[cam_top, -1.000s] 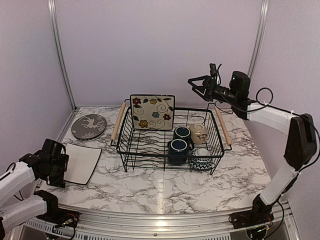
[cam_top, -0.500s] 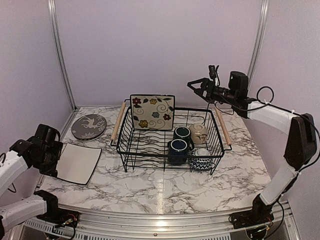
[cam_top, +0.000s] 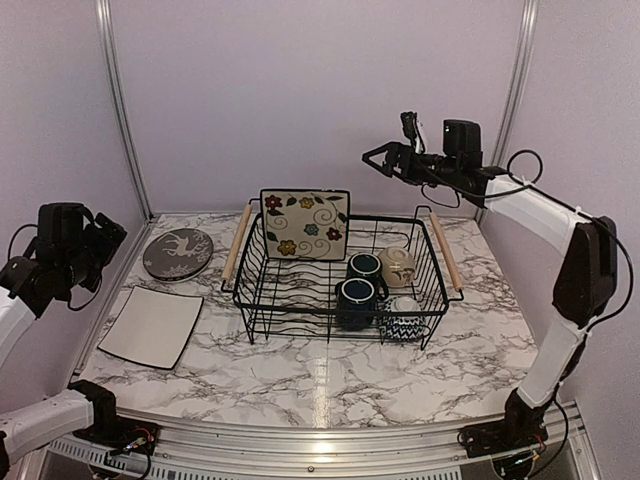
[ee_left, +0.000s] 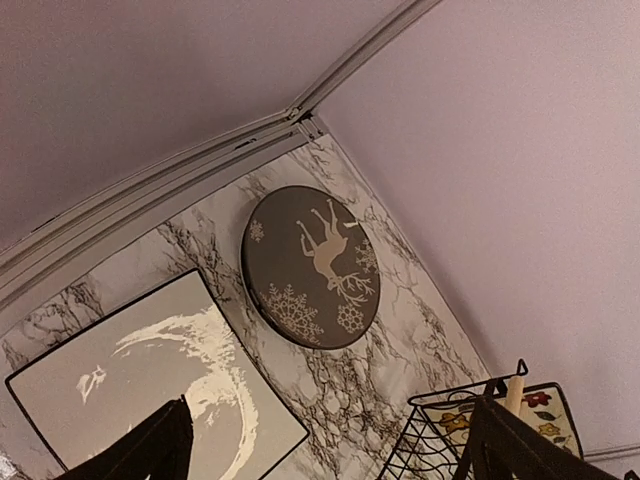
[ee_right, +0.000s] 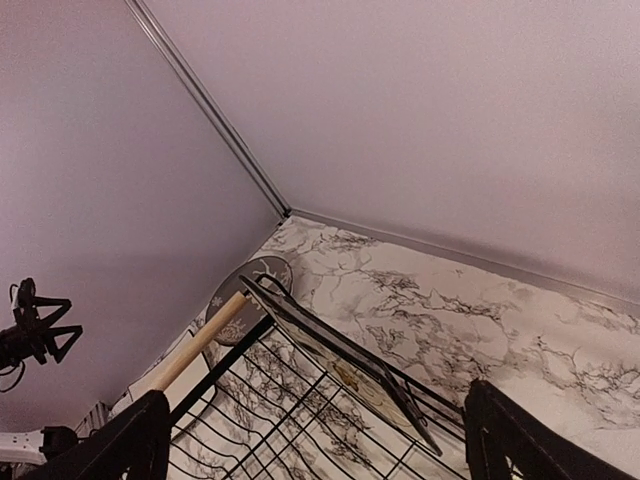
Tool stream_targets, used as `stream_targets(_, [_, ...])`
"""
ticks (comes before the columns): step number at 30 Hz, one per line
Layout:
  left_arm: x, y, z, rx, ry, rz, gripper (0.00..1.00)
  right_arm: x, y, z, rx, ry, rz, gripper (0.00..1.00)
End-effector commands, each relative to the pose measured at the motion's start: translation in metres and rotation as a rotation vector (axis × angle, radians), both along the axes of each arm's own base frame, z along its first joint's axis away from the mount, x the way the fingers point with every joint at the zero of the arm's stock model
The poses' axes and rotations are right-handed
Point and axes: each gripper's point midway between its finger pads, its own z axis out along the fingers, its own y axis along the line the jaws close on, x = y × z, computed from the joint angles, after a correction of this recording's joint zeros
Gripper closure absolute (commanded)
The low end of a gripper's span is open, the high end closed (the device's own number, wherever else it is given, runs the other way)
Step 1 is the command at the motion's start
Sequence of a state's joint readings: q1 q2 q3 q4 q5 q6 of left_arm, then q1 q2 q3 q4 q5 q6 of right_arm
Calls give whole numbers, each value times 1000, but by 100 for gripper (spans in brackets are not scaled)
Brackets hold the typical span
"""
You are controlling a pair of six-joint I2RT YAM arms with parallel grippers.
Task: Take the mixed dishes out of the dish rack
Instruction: Grab the plate from the dish rack.
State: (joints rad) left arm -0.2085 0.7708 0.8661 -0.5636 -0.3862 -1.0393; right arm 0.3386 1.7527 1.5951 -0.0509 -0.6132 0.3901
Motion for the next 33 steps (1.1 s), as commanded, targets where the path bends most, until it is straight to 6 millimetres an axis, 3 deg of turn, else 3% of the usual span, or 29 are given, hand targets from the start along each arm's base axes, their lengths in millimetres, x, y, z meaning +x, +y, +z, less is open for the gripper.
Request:
stream_targets(1, [17, -32, 41, 118, -151, -264, 1, 2, 13, -8, -93, -8, -8, 2])
stream_targets(7, [32, -69, 50, 112, -221, -470, 1, -6, 35, -19, -218, -73, -15, 2])
stream_targets(13, [49, -95, 55, 78, -239, -593, 1, 4, 35, -34, -328, -72, -55, 2])
stream_targets(21, [61, -113, 55, 2, -287, -656, 1, 20, 31, -56, -460, -74, -73, 2])
stream_targets(33, [59, -117, 54, -8, -286, -682, 1, 27, 72, -94, -502, -173, 188, 16])
